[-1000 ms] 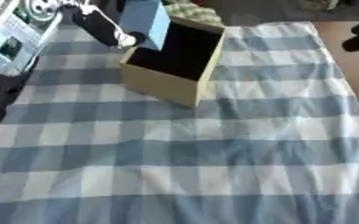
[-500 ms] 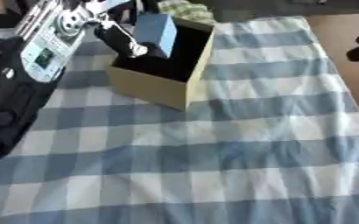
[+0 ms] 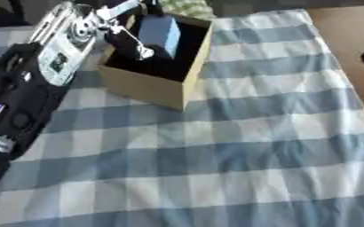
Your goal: Pick up objects on the table and place them in the box.
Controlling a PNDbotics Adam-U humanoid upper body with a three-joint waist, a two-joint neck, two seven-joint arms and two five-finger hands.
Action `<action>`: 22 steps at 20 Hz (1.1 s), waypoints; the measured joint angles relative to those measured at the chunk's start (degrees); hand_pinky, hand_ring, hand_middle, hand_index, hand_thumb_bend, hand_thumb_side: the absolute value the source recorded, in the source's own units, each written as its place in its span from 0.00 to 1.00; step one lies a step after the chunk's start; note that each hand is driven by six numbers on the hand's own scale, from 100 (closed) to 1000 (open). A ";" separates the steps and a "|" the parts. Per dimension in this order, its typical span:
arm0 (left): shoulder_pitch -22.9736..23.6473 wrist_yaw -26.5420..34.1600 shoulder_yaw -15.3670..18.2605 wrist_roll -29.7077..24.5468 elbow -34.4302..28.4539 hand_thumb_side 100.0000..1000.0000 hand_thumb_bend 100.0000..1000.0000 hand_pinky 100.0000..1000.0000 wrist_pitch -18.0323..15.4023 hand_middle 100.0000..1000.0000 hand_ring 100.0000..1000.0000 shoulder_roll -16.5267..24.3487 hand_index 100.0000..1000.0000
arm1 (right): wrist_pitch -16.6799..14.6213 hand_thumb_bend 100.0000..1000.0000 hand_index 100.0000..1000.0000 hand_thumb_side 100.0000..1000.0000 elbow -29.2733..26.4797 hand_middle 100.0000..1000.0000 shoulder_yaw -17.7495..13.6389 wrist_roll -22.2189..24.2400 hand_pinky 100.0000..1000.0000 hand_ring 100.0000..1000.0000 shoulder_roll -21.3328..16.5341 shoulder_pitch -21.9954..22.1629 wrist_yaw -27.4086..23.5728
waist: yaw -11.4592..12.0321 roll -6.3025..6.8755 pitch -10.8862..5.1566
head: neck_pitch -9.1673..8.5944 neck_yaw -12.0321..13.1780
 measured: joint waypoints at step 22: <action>0.50 -5.92 0.09 -1.73 0.77 0.55 0.74 0.63 -5.55 0.80 0.79 -0.50 0.87 | 0.29 0.00 0.78 1.00 0.00 0.63 -0.55 -0.11 0.69 0.63 0.01 0.32 -0.45 | -0.48 0.66 0.69 | -0.02 0.21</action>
